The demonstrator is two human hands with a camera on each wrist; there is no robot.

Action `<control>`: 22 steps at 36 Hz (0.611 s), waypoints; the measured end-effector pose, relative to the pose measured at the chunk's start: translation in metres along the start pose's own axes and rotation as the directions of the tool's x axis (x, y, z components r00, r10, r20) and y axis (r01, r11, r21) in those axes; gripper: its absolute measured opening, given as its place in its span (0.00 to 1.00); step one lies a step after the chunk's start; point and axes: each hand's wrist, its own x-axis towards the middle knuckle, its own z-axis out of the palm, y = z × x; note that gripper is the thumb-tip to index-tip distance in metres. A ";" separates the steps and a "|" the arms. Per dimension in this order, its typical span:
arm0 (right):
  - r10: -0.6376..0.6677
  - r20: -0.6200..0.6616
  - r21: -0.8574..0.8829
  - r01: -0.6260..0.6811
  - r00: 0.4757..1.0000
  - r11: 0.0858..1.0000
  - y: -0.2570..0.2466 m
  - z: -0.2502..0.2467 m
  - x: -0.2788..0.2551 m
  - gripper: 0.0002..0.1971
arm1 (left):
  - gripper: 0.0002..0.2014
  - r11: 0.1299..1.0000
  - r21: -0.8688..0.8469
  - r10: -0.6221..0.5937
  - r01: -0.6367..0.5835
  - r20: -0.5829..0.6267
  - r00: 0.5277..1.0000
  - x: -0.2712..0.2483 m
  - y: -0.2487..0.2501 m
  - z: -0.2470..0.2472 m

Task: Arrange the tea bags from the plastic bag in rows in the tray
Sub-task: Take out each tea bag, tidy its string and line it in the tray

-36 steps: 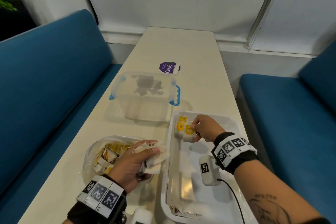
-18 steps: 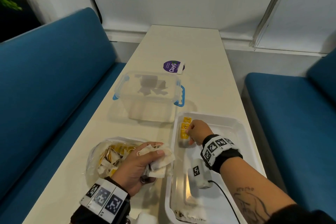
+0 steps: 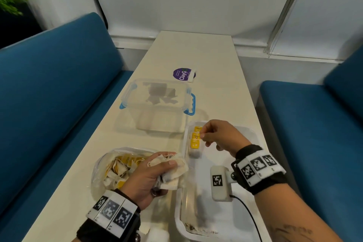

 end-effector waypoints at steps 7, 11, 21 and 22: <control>-0.131 0.215 0.100 0.111 0.968 0.989 -0.017 0.010 -0.051 0.05 | 0.17 0.998 -0.063 0.006 -0.006 0.006 1.000 -0.001 -0.005 0.004; -0.158 0.240 0.132 0.130 0.958 0.983 -0.019 0.025 -0.063 0.09 | 0.26 0.998 -0.057 0.035 -0.035 0.001 0.999 -0.003 -0.006 0.008; -0.209 0.195 0.134 0.185 0.958 0.974 -0.020 0.028 -0.067 0.13 | 0.52 0.974 -0.221 0.070 -0.050 0.082 0.994 -0.014 -0.001 0.010; -0.219 0.198 0.137 0.195 0.955 0.971 -0.020 0.028 -0.067 0.13 | 0.52 0.971 -0.233 0.080 -0.057 0.090 0.993 -0.014 0.000 0.010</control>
